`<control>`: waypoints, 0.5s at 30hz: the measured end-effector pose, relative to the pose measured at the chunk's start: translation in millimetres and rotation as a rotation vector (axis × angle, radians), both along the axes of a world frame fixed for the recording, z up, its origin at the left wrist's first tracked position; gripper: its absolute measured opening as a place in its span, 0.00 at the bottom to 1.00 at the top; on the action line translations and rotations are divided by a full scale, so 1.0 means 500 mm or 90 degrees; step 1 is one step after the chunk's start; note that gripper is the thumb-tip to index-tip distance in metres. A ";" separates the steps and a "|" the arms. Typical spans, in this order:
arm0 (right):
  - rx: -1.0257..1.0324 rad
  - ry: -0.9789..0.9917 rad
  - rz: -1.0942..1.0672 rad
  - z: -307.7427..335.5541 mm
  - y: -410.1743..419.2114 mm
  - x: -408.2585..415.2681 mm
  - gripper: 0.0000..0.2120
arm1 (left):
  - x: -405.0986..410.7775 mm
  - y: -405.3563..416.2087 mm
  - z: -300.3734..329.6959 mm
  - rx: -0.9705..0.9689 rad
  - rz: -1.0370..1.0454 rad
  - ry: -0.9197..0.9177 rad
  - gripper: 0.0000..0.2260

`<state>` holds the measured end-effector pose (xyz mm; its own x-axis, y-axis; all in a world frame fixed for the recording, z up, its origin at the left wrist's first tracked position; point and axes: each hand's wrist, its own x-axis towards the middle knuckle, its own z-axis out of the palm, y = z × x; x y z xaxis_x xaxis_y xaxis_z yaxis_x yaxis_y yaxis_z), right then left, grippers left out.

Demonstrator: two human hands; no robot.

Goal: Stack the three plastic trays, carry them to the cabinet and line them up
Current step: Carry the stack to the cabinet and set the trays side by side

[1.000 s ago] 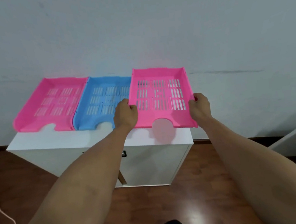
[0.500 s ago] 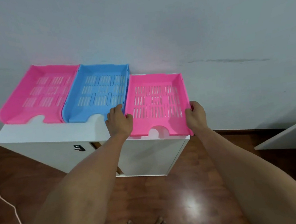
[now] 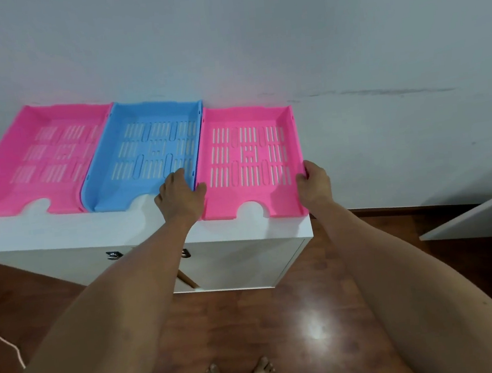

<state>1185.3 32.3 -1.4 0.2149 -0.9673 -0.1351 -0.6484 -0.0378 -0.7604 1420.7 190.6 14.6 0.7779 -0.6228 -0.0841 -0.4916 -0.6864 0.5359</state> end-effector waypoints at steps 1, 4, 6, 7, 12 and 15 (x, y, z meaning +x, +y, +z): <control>0.000 0.003 0.003 0.001 -0.008 0.003 0.06 | 0.004 -0.007 0.000 0.000 -0.003 0.001 0.30; 0.000 0.003 0.007 0.006 -0.026 0.011 0.08 | 0.012 -0.021 0.000 -0.002 -0.005 0.011 0.29; 0.000 0.004 0.008 0.007 -0.036 0.015 0.09 | 0.013 -0.030 0.000 -0.003 -0.005 0.012 0.28; 0.002 0.004 0.008 0.007 -0.039 0.016 0.09 | 0.013 -0.032 0.001 -0.002 -0.006 0.013 0.28; 0.002 0.009 0.019 0.009 -0.054 0.021 0.09 | 0.026 -0.048 0.001 0.010 -0.011 0.003 0.28; 0.001 0.010 0.029 0.013 -0.059 0.022 0.09 | 0.032 -0.057 0.005 0.022 -0.011 -0.002 0.27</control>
